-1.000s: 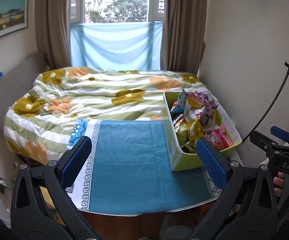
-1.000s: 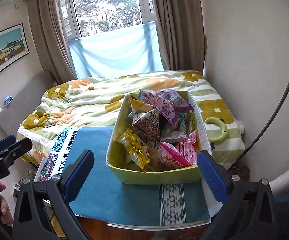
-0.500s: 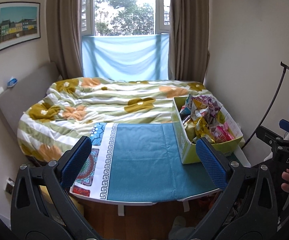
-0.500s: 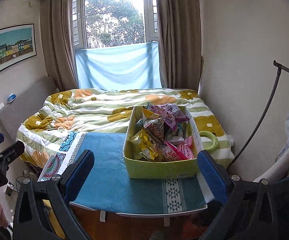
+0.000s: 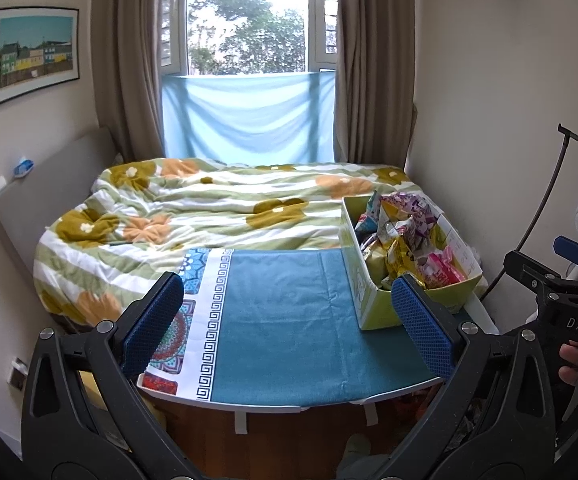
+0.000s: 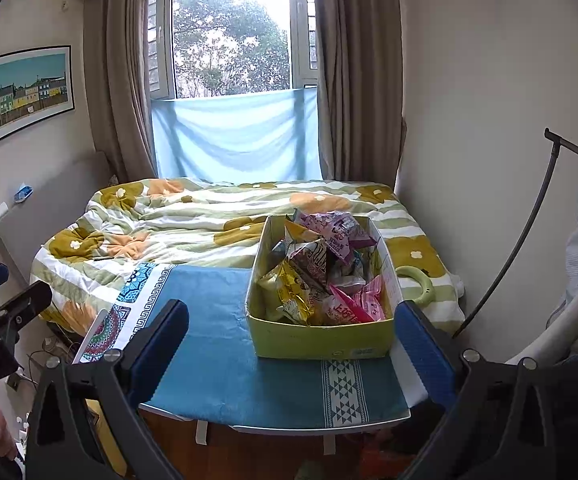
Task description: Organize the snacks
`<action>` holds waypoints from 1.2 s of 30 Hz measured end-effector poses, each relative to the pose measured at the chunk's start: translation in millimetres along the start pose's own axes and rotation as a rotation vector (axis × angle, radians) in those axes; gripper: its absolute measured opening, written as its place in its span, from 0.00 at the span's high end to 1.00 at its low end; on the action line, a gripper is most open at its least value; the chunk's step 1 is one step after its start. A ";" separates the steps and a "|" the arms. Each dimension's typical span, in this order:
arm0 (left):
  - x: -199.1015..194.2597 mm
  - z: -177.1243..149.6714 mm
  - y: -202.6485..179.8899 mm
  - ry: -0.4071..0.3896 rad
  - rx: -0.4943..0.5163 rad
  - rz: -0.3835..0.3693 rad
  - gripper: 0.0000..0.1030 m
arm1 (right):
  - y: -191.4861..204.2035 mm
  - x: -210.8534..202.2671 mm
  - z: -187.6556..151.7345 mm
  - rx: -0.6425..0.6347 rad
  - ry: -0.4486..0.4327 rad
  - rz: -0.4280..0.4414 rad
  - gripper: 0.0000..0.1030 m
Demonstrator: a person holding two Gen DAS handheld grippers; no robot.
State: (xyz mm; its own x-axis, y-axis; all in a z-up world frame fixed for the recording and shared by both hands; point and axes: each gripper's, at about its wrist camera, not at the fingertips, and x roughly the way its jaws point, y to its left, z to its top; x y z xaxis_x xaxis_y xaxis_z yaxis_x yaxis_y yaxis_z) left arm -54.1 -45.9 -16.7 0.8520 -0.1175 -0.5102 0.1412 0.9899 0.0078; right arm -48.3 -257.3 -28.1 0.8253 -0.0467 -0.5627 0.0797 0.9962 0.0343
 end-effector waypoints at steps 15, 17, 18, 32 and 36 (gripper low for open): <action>2.7 0.2 -2.6 0.000 0.008 0.006 0.00 | -3.3 4.8 -0.6 0.007 0.008 0.003 0.01; 3.3 0.5 -3.4 0.000 0.007 0.005 0.00 | -3.2 5.0 -1.2 0.009 0.008 0.002 0.01; 3.9 0.4 -3.7 0.001 0.007 0.005 0.00 | -3.4 5.1 -1.3 0.008 0.008 0.001 0.01; 9.6 -1.2 -3.0 0.010 -0.002 -0.004 0.00 | 0.5 6.2 -2.7 0.014 0.013 -0.008 0.01; 12.7 -2.6 -1.7 0.020 -0.007 -0.001 0.00 | 0.3 6.3 -2.5 0.014 0.014 -0.008 0.01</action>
State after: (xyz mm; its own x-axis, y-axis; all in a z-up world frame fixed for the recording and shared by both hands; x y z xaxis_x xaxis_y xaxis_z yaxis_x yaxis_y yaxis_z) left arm -44.8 -48.8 -25.5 0.8417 -0.1168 -0.5272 0.1385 0.9904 0.0018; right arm -44.5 -257.1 -33.7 0.8165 -0.0533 -0.5749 0.0942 0.9947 0.0415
